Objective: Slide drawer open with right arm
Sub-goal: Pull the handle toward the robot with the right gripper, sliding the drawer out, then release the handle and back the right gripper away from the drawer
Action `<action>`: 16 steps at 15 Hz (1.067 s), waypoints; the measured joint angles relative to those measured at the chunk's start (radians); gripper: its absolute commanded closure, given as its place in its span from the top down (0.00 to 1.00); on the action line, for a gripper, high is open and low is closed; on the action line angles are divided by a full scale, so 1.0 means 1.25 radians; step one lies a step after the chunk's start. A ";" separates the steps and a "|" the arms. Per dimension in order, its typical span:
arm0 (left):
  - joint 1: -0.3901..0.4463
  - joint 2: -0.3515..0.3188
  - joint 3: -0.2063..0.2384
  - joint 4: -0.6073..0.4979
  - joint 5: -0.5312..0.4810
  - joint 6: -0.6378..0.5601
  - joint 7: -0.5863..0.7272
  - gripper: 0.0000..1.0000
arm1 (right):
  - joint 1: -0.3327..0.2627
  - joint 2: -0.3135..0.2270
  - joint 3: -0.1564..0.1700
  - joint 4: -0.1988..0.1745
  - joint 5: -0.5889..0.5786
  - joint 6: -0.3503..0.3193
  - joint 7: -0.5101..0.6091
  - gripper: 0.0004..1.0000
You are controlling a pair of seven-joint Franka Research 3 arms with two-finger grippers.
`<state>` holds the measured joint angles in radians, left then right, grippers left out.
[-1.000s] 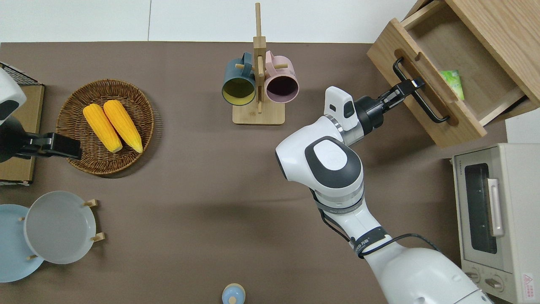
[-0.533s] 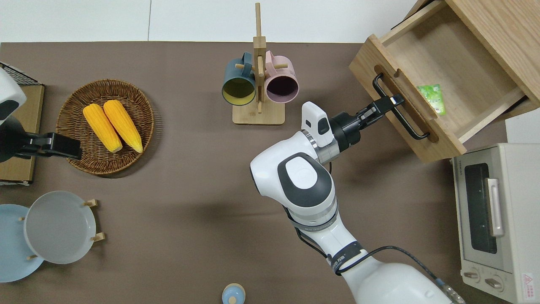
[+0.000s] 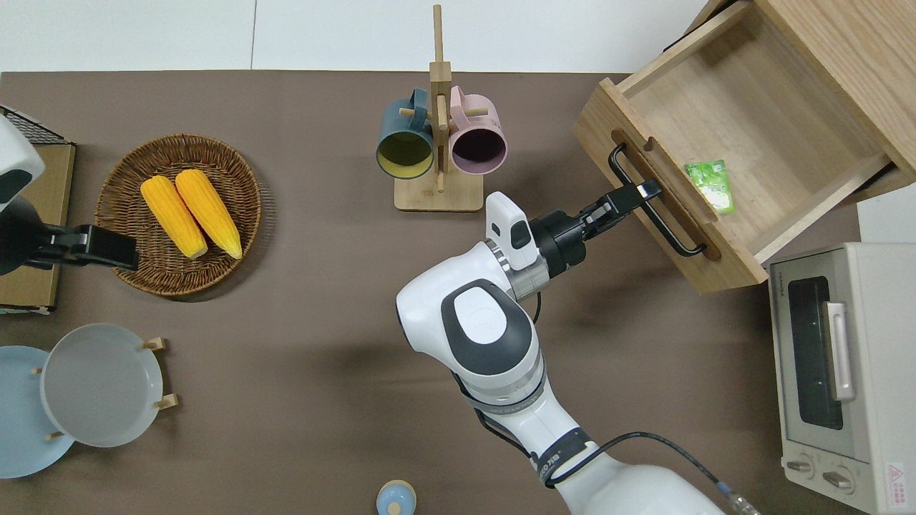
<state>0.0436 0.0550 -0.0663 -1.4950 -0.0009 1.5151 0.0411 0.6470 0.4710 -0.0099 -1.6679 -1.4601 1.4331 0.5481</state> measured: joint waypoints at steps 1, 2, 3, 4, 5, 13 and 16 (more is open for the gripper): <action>0.000 0.000 0.000 0.000 0.000 0.000 0.000 0.99 | 0.007 0.000 0.000 0.003 0.010 -0.006 0.000 0.00; 0.000 0.000 0.000 0.000 0.000 0.000 0.000 0.99 | 0.015 0.000 0.000 0.006 0.018 -0.013 -0.001 0.00; 0.000 0.000 0.000 0.000 0.000 0.000 0.000 0.99 | 0.024 0.000 0.001 0.008 0.023 -0.019 -0.001 0.00; 0.000 0.000 0.000 0.000 0.000 0.000 0.000 0.99 | 0.030 0.000 0.001 0.009 0.026 -0.024 -0.001 0.00; 0.000 0.000 0.000 0.000 0.000 0.000 0.000 0.99 | 0.035 0.000 0.001 0.009 0.029 -0.029 -0.002 0.00; 0.000 0.000 0.000 0.000 0.000 0.000 0.000 0.99 | 0.054 0.003 0.001 0.010 0.035 -0.046 -0.002 0.23; 0.000 0.000 0.000 0.000 0.000 0.000 0.000 0.99 | 0.054 0.007 -0.002 0.012 0.035 -0.046 -0.002 0.99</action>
<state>0.0436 0.0550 -0.0663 -1.4950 -0.0009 1.5151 0.0411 0.7139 0.4795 -0.0124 -1.6535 -1.4166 1.3750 0.5459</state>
